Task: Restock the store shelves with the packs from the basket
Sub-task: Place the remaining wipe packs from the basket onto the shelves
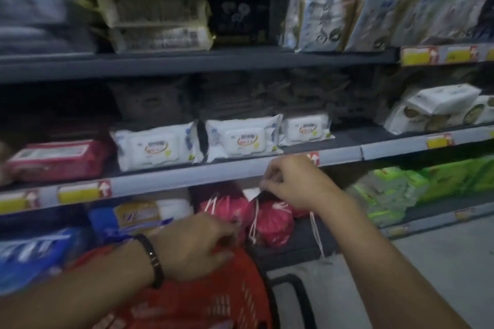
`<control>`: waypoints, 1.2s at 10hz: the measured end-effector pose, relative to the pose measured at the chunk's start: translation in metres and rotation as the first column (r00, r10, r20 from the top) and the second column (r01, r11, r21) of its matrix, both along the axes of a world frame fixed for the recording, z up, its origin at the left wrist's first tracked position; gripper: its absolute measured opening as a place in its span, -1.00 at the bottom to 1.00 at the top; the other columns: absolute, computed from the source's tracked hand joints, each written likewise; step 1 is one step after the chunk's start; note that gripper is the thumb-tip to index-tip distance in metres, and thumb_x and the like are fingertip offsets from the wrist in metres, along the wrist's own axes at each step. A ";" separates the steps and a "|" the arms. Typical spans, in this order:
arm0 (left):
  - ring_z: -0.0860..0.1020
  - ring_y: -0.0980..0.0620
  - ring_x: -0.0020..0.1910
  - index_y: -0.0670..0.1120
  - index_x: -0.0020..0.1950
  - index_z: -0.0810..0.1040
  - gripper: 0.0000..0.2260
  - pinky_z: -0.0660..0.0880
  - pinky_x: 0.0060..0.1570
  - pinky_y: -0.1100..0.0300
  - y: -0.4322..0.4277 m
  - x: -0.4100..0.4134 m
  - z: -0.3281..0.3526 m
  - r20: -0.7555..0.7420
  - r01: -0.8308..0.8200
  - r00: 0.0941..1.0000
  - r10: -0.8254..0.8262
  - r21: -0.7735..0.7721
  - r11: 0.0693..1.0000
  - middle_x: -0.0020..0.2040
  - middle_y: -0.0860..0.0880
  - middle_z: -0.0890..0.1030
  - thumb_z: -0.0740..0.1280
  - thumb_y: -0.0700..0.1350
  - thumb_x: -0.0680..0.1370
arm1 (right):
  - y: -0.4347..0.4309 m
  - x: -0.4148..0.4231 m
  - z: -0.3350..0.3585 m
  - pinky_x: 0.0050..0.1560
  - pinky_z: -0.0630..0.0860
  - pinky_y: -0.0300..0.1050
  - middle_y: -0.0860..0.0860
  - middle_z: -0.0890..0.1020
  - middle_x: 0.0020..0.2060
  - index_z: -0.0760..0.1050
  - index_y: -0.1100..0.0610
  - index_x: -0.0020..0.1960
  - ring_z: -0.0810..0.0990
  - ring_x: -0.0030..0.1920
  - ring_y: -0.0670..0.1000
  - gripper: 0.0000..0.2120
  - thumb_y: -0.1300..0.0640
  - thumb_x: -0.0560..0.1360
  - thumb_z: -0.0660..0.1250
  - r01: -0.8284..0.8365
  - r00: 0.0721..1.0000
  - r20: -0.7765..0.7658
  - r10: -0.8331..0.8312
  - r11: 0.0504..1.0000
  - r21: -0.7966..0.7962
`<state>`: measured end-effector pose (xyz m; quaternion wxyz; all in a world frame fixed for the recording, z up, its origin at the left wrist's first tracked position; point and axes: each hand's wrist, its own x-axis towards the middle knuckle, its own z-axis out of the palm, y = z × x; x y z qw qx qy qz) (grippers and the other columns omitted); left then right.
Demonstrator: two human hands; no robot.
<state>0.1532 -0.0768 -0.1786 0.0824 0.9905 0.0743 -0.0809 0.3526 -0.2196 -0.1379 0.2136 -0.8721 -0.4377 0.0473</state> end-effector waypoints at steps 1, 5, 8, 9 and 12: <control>0.64 0.18 -0.01 0.19 0.13 0.56 -0.78 0.56 0.04 0.16 0.025 -0.076 -0.009 -0.146 -0.013 0.989 0.023 0.067 0.998 0.03 0.17 0.69 0.29 0.21 0.55 | 0.016 -0.061 0.001 -0.05 0.56 -0.11 -0.08 0.69 -0.19 0.68 0.00 -0.05 0.60 -0.14 -0.05 -0.80 -0.13 0.54 0.49 -0.126 0.992 0.031 0.126 0.992 -0.021; 0.60 -0.11 0.25 -0.03 0.37 0.58 -0.66 0.49 0.20 0.16 0.070 -0.159 -0.083 -0.496 -0.196 0.859 0.123 -0.098 0.976 0.28 -0.08 0.66 0.29 0.08 0.65 | 0.075 -0.199 -0.267 0.18 0.61 0.01 0.11 0.67 0.00 0.61 0.15 0.11 0.64 0.05 0.11 -0.78 0.05 0.54 0.46 -0.449 0.893 -0.355 0.275 0.526 -0.723; 0.54 -0.12 0.34 0.00 0.43 0.53 -0.62 0.44 0.27 0.12 0.066 -0.134 -0.101 -0.510 -0.154 0.858 0.062 -0.140 0.978 0.38 -0.08 0.58 0.23 0.12 0.67 | 0.057 -0.167 -0.391 0.33 0.53 0.32 0.13 0.49 0.45 0.43 -0.03 0.55 0.52 0.40 0.28 -0.20 -0.05 0.33 0.54 -0.352 0.858 -0.135 0.495 0.377 -0.857; 0.54 -0.11 0.36 0.01 0.44 0.52 -0.61 0.45 0.30 0.09 0.065 -0.136 -0.109 -0.576 -0.129 0.817 0.030 -0.132 0.983 0.40 -0.06 0.57 0.24 0.13 0.66 | 0.030 -0.167 -0.449 0.13 0.68 0.21 0.05 0.70 0.24 0.64 -0.16 0.36 0.67 0.23 0.19 -0.47 -0.21 0.40 0.36 -0.310 0.890 -0.073 0.449 0.481 -0.820; 0.56 -0.08 0.28 -0.05 0.40 0.54 -0.63 0.42 0.11 0.17 0.065 -0.128 -0.109 -0.619 -0.140 0.785 0.025 -0.138 0.980 0.34 -0.05 0.60 0.19 0.11 0.69 | 0.072 -0.160 -0.371 0.42 0.49 0.09 0.08 0.56 0.43 0.41 0.00 0.52 0.55 0.40 0.16 -0.13 -0.37 0.32 0.45 -0.561 0.795 -0.371 0.479 0.349 -0.751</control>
